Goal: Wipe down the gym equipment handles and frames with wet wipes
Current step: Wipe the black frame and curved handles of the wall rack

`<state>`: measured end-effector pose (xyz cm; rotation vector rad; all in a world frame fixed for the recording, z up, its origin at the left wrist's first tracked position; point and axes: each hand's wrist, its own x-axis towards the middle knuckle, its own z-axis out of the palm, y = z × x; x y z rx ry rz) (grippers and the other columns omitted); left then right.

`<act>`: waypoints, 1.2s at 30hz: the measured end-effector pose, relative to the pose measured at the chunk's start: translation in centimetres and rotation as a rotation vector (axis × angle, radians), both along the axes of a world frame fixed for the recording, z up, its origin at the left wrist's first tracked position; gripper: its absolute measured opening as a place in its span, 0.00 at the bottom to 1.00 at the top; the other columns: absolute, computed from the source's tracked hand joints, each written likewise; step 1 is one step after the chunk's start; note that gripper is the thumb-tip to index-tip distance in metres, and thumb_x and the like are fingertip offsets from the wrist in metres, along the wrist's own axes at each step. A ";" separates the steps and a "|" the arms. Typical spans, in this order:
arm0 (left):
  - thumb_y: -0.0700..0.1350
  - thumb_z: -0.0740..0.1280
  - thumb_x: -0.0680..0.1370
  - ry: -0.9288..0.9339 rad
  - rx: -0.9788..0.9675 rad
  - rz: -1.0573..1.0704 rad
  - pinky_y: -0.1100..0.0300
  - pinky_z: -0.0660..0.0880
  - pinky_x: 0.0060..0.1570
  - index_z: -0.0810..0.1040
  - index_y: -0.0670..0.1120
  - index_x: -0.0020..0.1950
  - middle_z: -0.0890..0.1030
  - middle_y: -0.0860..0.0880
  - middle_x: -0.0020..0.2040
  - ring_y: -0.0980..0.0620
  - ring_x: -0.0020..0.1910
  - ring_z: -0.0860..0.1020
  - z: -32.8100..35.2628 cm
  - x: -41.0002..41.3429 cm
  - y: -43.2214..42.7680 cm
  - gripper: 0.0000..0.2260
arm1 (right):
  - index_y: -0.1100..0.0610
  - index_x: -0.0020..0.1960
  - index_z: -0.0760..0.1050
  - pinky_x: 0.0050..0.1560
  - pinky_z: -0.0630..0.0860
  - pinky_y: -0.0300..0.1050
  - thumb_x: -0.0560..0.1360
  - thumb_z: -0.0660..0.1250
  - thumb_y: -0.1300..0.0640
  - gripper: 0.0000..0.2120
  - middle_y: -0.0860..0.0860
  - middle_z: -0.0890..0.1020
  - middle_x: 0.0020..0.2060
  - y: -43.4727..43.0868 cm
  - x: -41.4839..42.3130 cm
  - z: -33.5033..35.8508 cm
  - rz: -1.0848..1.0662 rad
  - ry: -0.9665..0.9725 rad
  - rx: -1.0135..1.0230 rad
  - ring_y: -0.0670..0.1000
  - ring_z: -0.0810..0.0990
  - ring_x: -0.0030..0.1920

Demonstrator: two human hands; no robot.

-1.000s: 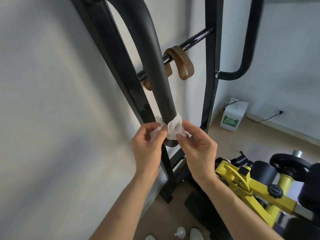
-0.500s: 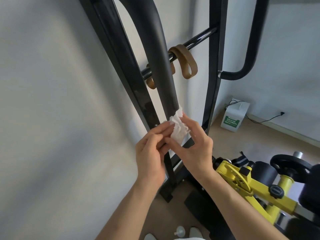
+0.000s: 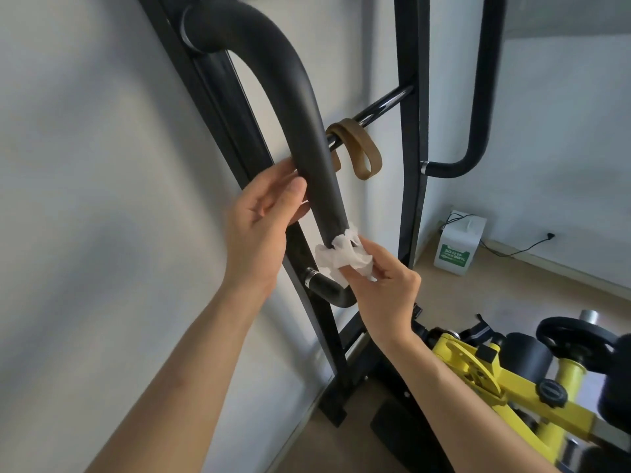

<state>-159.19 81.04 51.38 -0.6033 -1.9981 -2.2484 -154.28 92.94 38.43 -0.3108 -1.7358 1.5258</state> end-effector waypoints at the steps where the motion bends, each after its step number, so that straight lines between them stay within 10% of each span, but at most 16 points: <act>1: 0.38 0.67 0.81 0.004 -0.012 0.011 0.57 0.81 0.53 0.81 0.47 0.62 0.87 0.52 0.51 0.51 0.56 0.85 0.3 -0.1 0.1 0.11 | 0.54 0.60 0.83 0.48 0.82 0.36 0.68 0.80 0.67 0.22 0.32 0.82 0.44 0.1 -0.1 0.4 0.016 0.004 -0.015 0.33 0.82 0.44; 6: 0.36 0.69 0.79 0.024 -0.054 0.027 0.57 0.82 0.53 0.83 0.49 0.56 0.88 0.52 0.47 0.51 0.52 0.85 0.5 -0.6 -0.3 0.10 | 0.59 0.59 0.83 0.44 0.83 0.36 0.69 0.79 0.60 0.19 0.44 0.87 0.46 0.4 -0.6 3.2 0.049 0.101 0.019 0.37 0.83 0.40; 10: 0.38 0.71 0.79 0.082 -0.156 0.065 0.52 0.82 0.57 0.84 0.50 0.55 0.88 0.52 0.48 0.52 0.52 0.85 1.0 -0.8 -0.6 0.09 | 0.49 0.59 0.81 0.40 0.80 0.33 0.69 0.79 0.61 0.20 0.29 0.83 0.37 0.9 -1.2 5.9 0.077 0.160 0.072 0.38 0.79 0.34; 15: 0.38 0.69 0.80 0.196 -0.231 0.062 0.55 0.80 0.59 0.81 0.51 0.62 0.86 0.54 0.55 0.54 0.56 0.84 0.1 0.5 -1.2 0.13 | 0.53 0.51 0.87 0.30 0.72 0.34 0.69 0.80 0.56 0.11 0.36 0.79 0.28 1.4 -0.6 4.5 0.058 -0.018 0.157 0.44 0.76 0.29; 20: 0.37 0.72 0.76 0.676 -0.443 0.229 0.59 0.79 0.43 0.82 0.41 0.54 0.80 0.47 0.49 0.51 0.43 0.80 -4.8 4.3 -1.9 0.07 | 0.46 0.48 0.87 0.37 0.80 0.50 0.69 0.80 0.51 0.08 0.49 0.84 0.32 2.3 0.2 4.4 0.179 -0.121 0.172 0.53 0.79 0.33; 25: 0.40 0.73 0.77 0.689 -0.503 0.207 0.57 0.82 0.52 0.82 0.41 0.64 0.77 0.46 0.60 0.51 0.58 0.79 -8.0 3.9 0.2 0.15 | 0.54 0.54 0.84 0.47 0.83 0.47 0.70 0.79 0.55 0.13 0.50 0.86 0.41 4.3 1.1 4.7 0.376 -0.154 0.329 0.54 0.83 0.42; 36: 0.37 0.75 0.75 0.623 -0.308 0.546 0.64 0.79 0.46 0.85 0.40 0.51 0.82 0.45 0.50 0.57 0.48 0.81 -6.7 1.3 0.6 0.06 | 0.52 0.56 0.85 0.56 0.78 0.42 0.80 0.64 0.66 0.15 0.46 0.87 0.50 7.3 2.0 2.6 0.599 -0.339 0.210 0.48 0.84 0.53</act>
